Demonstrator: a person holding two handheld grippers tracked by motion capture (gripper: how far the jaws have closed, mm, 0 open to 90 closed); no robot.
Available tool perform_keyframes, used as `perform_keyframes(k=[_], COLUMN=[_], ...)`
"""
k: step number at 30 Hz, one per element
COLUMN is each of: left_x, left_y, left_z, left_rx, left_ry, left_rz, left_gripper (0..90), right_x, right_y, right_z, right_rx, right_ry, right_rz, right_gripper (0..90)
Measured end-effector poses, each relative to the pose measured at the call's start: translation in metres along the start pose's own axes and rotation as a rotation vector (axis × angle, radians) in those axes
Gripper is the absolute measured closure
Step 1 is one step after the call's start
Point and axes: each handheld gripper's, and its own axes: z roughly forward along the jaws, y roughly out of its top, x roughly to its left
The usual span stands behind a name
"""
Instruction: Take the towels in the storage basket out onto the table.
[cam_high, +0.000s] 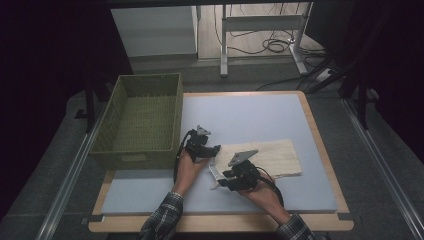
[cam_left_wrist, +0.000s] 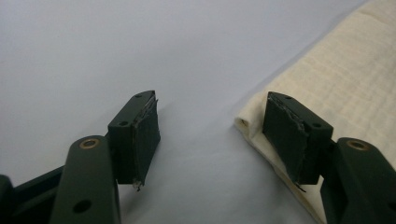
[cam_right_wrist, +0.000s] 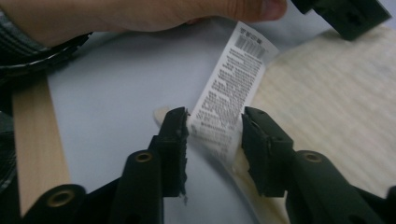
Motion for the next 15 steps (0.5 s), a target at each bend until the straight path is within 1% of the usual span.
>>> perform_keyframes(k=[4,5,6,7,8,9,11,12,14,15], left_x=[0.000,0.000,0.000,0.000,0.000,0.000,0.000,0.000,0.000,0.000], left_y=[0.000,0.000,0.000,0.000,0.000,0.000,0.000,0.000,0.000,0.000], left_z=[0.000,0.000,0.000,0.000,0.000,0.000,0.000,0.000,0.000,-0.001], left_rx=[0.000,-0.002,-0.002,0.001,0.001,0.001,0.000,-0.001,-0.001,-0.005], left_ry=[0.000,-0.001,-0.001,-0.001,-0.001,0.000,0.001,0.004,0.007,0.006], left_rz=[-0.002,-0.003,-0.003,-0.003,-0.002,-0.002,-0.001,0.000,-0.003,-0.004], left_gripper=[36.2,36.2,36.2,36.2,36.2,36.2,36.3,36.5,38.4,41.0], right_x=[0.007,0.008,0.011,0.013,0.016,0.017,0.017,0.015,0.010,0.008], right_y=[0.006,0.006,0.005,0.005,0.006,0.006,0.007,0.007,0.007,0.007], right_z=[0.014,0.018,0.020,0.021,0.021,0.021,0.021,0.021,0.020,0.019], right_rx=[0.029,0.045,0.044,0.047,0.053,0.057,0.060,0.061,0.061,0.057], right_ry=[-0.034,-0.049,-0.072,-0.097,-0.127,-0.128,-0.132,-0.132,-0.115,-0.101], right_rz=[-0.027,-0.039,-0.059,-0.077,-0.105,-0.103,-0.090,-0.085,-0.055,-0.035], right_gripper=[50.3,50.0,50.7,55.1,58.5,65.0,75.7,79.7,83.2,83.8])
